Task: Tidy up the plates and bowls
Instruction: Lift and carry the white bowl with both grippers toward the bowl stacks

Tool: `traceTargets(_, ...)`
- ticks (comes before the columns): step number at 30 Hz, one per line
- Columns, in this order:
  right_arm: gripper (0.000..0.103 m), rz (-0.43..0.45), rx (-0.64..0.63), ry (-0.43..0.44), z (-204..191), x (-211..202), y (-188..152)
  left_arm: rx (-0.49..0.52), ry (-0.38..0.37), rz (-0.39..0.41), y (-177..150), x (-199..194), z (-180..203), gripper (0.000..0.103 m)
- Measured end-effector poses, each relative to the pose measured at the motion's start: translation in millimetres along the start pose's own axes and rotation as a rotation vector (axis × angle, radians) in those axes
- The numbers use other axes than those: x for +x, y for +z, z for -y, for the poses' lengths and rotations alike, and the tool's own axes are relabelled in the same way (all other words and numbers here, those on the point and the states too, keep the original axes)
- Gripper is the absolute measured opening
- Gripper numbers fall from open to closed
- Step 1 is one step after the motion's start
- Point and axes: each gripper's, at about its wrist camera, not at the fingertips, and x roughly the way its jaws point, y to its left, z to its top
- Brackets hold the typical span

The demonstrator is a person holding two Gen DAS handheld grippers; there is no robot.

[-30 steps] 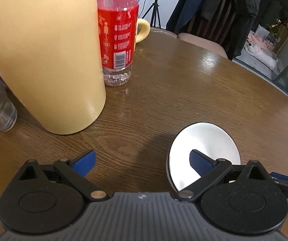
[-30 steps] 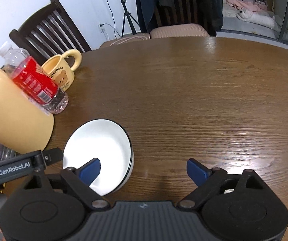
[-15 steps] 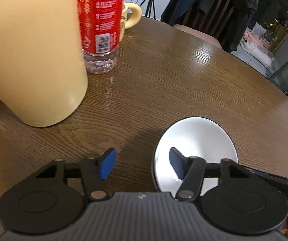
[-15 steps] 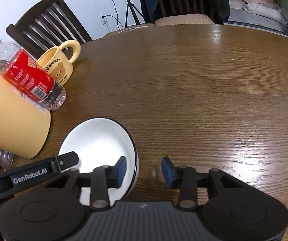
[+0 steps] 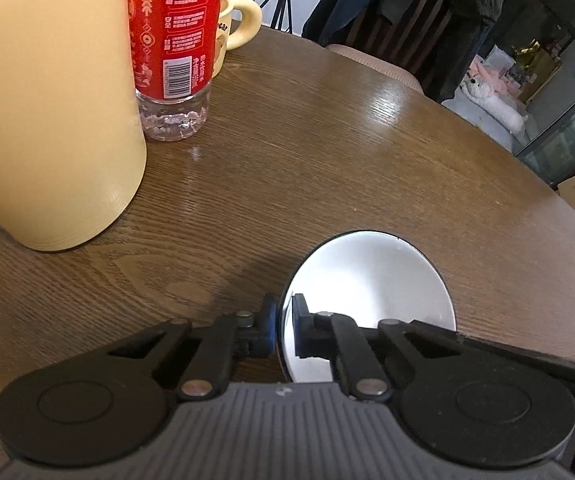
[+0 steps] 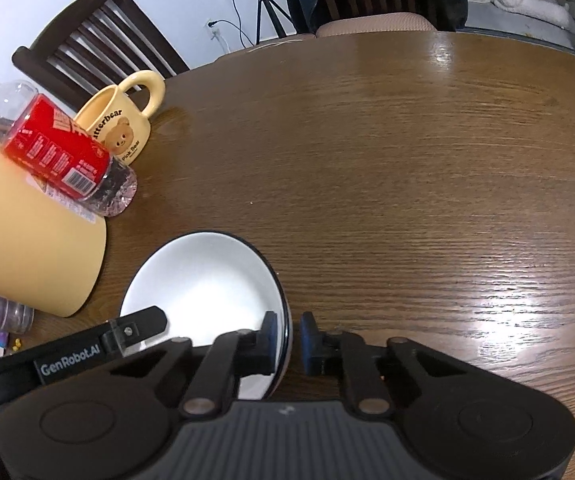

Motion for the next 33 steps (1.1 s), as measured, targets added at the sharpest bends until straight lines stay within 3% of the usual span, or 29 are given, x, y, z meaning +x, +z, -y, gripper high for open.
traceTargets(19,0.007,0.019,0.014,-0.010,-1.3,-5.0,-3.9,0.018,0.018,0.012,-0.7,-2.7,6.7,0.009)
traceTargets(33,0.007,0.058,0.035,-0.008,2.3,-30.2,-9.6,0.052,0.005,0.041,-4.0,-24.3,20.8,0.009)
